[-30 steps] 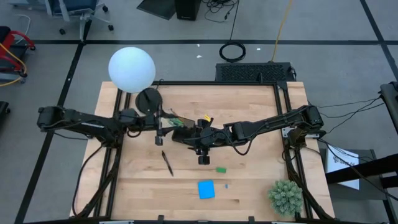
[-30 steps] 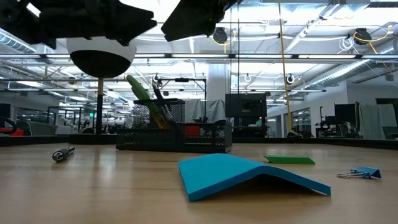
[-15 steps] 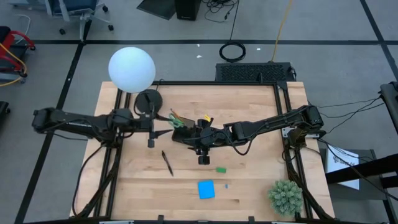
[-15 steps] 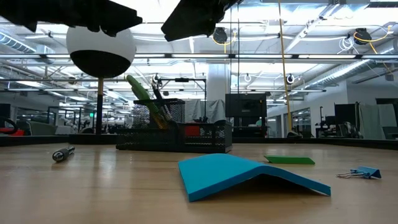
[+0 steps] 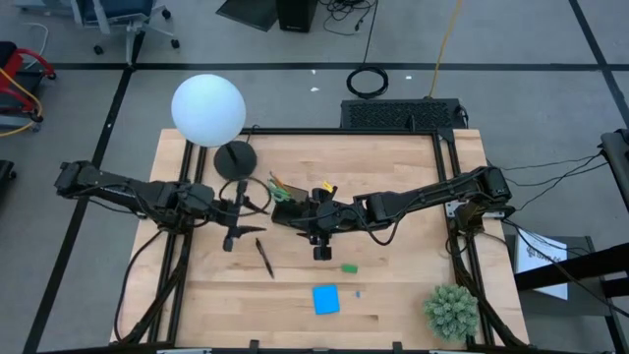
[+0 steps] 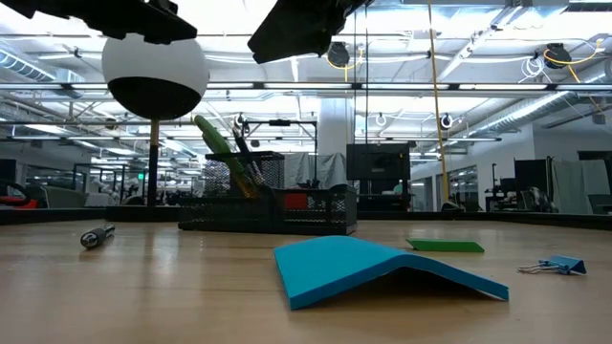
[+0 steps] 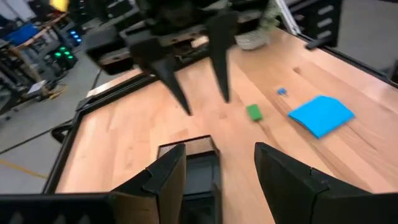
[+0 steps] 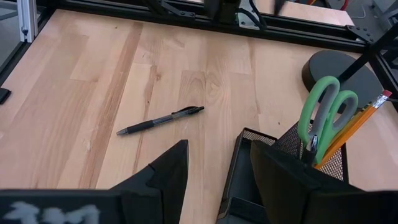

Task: Pick and place office supplies into organizer
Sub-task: Put the black pen into the black desk organizer

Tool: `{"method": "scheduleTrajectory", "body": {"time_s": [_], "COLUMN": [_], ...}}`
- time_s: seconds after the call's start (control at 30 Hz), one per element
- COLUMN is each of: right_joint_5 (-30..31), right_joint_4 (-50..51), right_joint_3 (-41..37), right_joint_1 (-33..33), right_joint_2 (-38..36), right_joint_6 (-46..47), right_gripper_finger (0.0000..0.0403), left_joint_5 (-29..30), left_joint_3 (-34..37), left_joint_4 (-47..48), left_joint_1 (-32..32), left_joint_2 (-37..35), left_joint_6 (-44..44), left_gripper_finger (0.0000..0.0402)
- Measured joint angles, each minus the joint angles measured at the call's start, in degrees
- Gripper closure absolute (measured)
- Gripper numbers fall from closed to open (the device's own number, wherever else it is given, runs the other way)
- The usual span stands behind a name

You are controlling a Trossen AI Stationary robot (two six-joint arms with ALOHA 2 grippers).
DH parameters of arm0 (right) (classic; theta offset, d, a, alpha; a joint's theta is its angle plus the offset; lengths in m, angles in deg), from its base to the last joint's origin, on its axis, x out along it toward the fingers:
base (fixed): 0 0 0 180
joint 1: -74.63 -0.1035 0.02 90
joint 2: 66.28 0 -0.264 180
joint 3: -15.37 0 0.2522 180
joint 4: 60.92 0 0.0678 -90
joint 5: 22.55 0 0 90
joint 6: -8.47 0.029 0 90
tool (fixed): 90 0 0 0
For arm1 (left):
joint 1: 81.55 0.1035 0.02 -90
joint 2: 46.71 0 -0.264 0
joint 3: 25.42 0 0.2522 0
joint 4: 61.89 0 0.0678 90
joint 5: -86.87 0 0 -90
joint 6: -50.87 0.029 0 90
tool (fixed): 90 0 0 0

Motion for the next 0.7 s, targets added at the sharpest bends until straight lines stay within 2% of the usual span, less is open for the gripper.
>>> {"method": "scheduleTrajectory", "body": {"time_s": [0.4,0.7], "right_joint_5": [-0.01,-0.05], "right_joint_4": [0.01,-3.02], "right_joint_3": [0.0,0.0], "right_joint_1": [0.0,-0.16], "right_joint_2": [0.0,0.57], "right_joint_6": [-0.09,6.88], "right_gripper_finger": [0.0238,0.0238], "left_joint_5": [8.59,10.26], "left_joint_3": [-0.08,-5.14], "left_joint_4": [5.59,12.43], "left_joint_1": [-5.85,-8.3], "left_joint_2": [0.0,0.02], "left_joint_6": [-1.71,-4.79], "left_gripper_finger": [0.0206,0.0206]}}
